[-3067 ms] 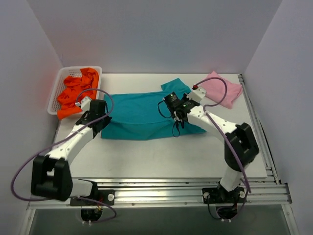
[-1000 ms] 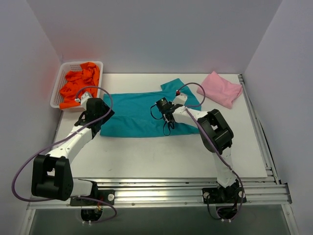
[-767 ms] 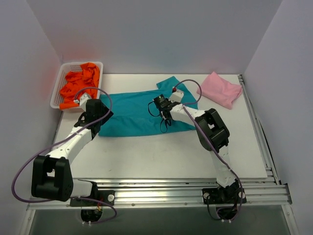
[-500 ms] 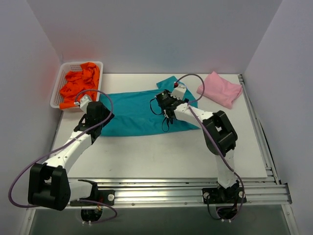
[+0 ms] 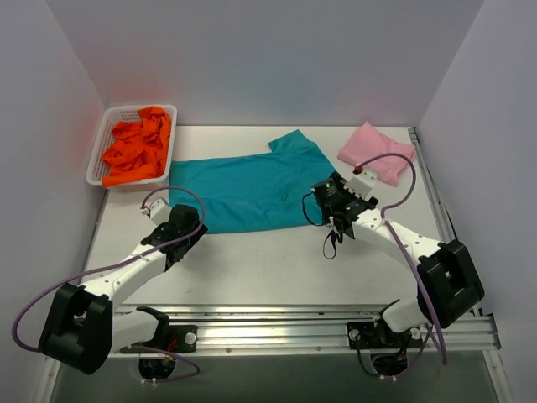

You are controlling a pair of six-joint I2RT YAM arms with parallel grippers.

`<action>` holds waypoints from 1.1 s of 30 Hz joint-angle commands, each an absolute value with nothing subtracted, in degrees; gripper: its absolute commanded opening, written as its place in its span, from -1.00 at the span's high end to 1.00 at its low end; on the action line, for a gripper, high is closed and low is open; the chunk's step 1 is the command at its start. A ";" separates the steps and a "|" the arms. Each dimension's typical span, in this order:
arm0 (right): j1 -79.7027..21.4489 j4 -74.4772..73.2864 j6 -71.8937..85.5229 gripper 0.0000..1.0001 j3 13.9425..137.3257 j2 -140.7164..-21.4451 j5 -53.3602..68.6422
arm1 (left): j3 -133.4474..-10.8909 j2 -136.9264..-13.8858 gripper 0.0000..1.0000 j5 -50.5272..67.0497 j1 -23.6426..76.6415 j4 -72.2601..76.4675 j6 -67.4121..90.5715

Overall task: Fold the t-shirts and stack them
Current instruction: Fold the flattened tshirt in 1/3 of the way

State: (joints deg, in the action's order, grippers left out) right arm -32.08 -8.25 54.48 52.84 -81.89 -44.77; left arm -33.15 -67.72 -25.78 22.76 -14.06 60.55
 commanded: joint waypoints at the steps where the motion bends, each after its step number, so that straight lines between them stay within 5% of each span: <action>1: -28.93 -4.32 55.11 -0.87 47.13 -82.53 -35.45 | -33.13 -69.52 -0.50 -26.28 21.98 -11.78 63.81; 11: -24.96 4.47 53.44 -0.85 45.09 -89.90 -30.59 | -30.50 -75.05 -0.69 -22.60 15.30 -4.14 62.58; 19: -24.08 8.00 53.44 -0.68 47.29 -97.47 -28.48 | -31.37 -78.66 -0.52 -21.44 13.01 -1.93 61.70; 26: -22.42 8.96 53.44 0.23 45.71 -96.25 -29.18 | -32.87 -82.44 -0.01 -21.71 12.22 -2.11 60.73; 27: -22.15 9.05 53.44 0.36 45.36 -95.81 -29.18 | -32.87 -82.53 0.26 -21.62 12.22 -2.11 60.65; 31: -20.83 8.53 53.61 0.94 43.77 -93.78 -29.44 | -34.54 -84.02 0.72 -22.23 12.13 -3.07 59.68; 33: -20.13 8.00 53.79 1.00 43.24 -92.29 -30.06 | -35.68 -84.90 0.85 -21.98 12.13 -3.43 59.15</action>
